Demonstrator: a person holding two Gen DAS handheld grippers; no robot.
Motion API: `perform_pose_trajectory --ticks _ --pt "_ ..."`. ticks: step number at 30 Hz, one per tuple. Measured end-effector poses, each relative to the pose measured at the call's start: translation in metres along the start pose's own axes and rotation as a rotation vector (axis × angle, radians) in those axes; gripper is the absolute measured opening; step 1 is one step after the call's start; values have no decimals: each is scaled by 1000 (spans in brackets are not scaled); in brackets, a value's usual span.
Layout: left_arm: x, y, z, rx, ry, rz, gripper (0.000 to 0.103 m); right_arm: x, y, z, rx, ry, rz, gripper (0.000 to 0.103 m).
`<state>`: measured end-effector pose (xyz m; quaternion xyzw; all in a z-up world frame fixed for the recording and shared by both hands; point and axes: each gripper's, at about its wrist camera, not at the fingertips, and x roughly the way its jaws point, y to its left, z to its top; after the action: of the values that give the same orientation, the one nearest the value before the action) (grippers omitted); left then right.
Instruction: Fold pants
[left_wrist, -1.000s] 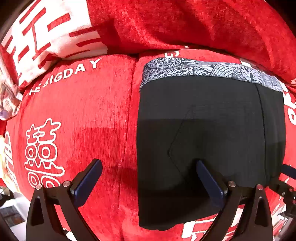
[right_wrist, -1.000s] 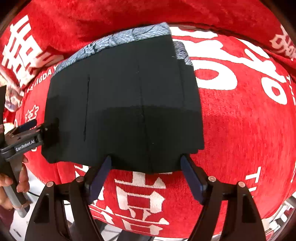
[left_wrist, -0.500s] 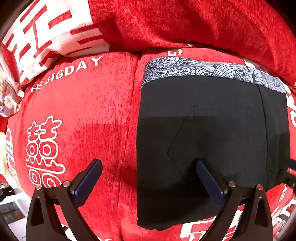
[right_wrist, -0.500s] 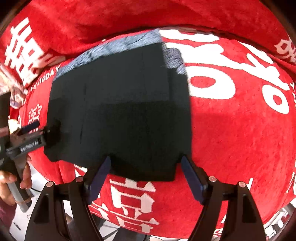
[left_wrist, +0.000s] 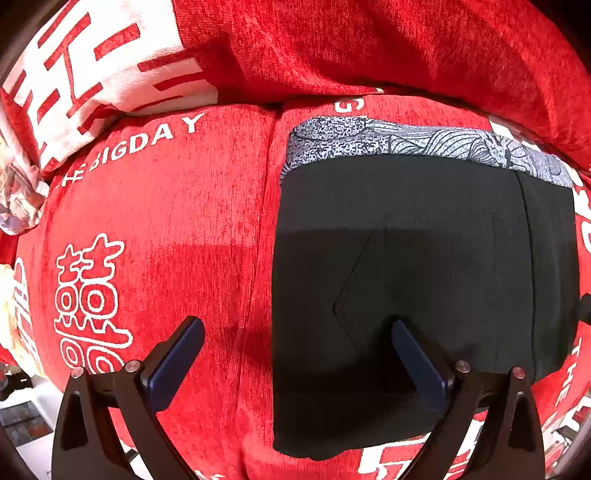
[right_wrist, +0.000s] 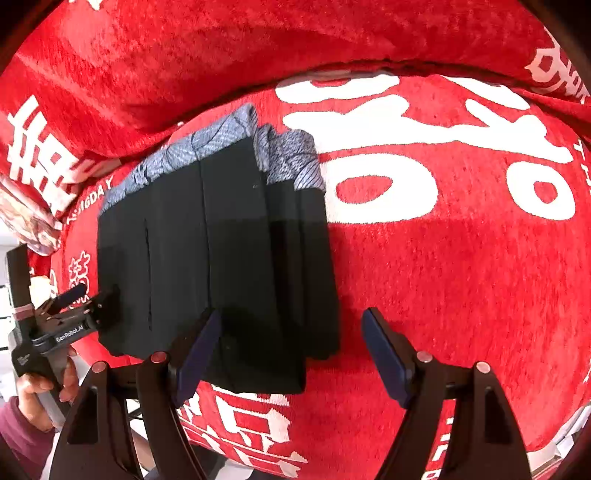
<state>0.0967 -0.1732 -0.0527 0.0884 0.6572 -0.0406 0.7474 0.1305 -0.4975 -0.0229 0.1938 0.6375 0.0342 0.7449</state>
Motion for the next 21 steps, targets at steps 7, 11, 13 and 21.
perform_pose_trajectory --ticks 7,11,13,21 --pt "-6 19 13 -51 -7 -89 102 -4 -20 2 26 -3 16 82" --pt "-7 35 20 -77 -15 -158 102 -3 -31 2 67 -1 89 82" --pt "-5 38 22 -73 -4 -188 102 -2 -34 3 74 -10 122 82" --pt "6 40 26 -89 53 -397 102 9 -35 8 51 25 224 82"
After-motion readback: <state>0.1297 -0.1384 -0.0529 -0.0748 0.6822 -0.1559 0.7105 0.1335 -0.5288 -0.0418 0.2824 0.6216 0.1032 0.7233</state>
